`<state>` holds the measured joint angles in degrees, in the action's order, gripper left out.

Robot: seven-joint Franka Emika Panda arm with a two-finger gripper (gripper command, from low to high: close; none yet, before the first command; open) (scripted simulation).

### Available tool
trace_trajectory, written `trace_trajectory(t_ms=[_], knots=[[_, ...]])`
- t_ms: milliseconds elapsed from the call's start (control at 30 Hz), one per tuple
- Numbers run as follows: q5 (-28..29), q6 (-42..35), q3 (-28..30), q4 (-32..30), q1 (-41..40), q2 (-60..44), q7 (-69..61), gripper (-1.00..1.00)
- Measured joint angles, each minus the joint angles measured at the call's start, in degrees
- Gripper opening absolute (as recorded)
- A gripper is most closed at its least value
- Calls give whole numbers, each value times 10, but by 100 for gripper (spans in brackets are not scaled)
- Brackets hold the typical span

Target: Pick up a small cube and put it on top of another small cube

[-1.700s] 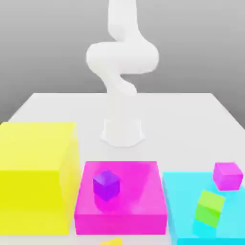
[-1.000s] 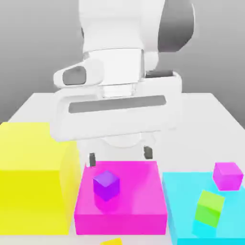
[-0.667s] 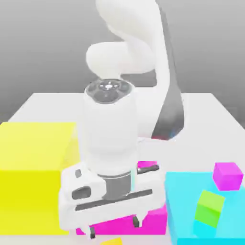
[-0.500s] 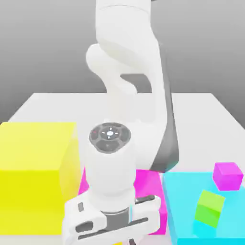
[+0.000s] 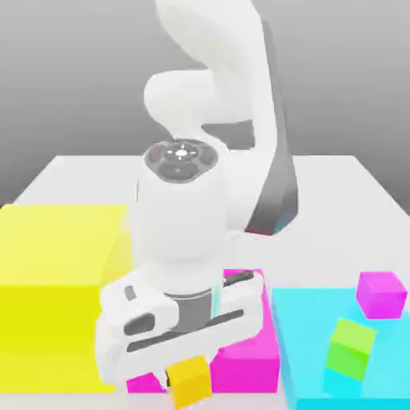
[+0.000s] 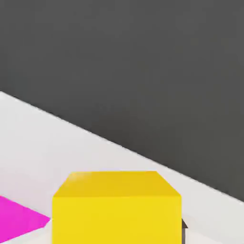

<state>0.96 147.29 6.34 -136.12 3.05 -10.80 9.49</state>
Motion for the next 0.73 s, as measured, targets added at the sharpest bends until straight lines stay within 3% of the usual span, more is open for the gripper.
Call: trace_trajectory(t_ms=[433,633,667,733], knots=[[31,-82,27,-164,-1,244,-383,-100],[12,8,39,-200,11,187,-443,-100],[11,25,40,-203,11,173,-445,100],[11,25,40,-203,11,173,-445,100]])
